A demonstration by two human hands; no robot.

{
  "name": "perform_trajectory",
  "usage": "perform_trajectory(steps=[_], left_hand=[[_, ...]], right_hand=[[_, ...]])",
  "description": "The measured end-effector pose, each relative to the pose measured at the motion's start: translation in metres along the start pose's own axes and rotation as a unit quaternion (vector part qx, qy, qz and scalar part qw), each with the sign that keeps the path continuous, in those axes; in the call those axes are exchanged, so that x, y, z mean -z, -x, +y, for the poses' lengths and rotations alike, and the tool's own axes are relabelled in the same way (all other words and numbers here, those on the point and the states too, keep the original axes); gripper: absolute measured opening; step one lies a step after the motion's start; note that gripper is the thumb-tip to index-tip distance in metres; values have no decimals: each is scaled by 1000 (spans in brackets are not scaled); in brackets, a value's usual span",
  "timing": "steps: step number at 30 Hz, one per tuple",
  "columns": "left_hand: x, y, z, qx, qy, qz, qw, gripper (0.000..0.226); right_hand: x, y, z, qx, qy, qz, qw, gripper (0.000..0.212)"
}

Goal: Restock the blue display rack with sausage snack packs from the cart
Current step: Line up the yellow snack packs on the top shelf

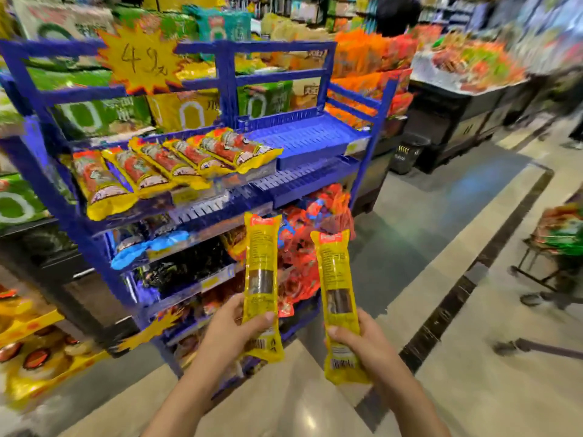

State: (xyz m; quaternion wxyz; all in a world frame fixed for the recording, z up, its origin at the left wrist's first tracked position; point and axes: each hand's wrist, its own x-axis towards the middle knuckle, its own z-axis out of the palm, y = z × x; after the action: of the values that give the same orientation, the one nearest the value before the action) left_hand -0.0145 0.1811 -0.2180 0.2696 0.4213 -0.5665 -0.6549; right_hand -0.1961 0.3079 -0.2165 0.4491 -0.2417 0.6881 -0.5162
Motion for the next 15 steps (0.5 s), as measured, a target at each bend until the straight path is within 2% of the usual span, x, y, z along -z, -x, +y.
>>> perform_trajectory(steps=[3, 5, 10, 13, 15], left_hand=[[-15, -37, 23, -3, 7, -11, 1000, 61], [-26, -60, 37, -18, 16, -18, 1000, 64], [-56, -100, 63, -23, 42, -25, 999, 49], [-71, -120, 77, -28, 50, 0, 998, 32], [-81, -132, 88, -37, 53, 12, 998, 33]], right_hand=[[15, -41, -28, 23, -9, -17, 1000, 38], [24, -68, -45, 35, -33, -23, 999, 39], [49, -120, -76, 50, -37, -60, 996, 38], [65, -153, -99, 33, -64, -107, 992, 23], [74, -176, -113, -4, -123, -147, 982, 15]])
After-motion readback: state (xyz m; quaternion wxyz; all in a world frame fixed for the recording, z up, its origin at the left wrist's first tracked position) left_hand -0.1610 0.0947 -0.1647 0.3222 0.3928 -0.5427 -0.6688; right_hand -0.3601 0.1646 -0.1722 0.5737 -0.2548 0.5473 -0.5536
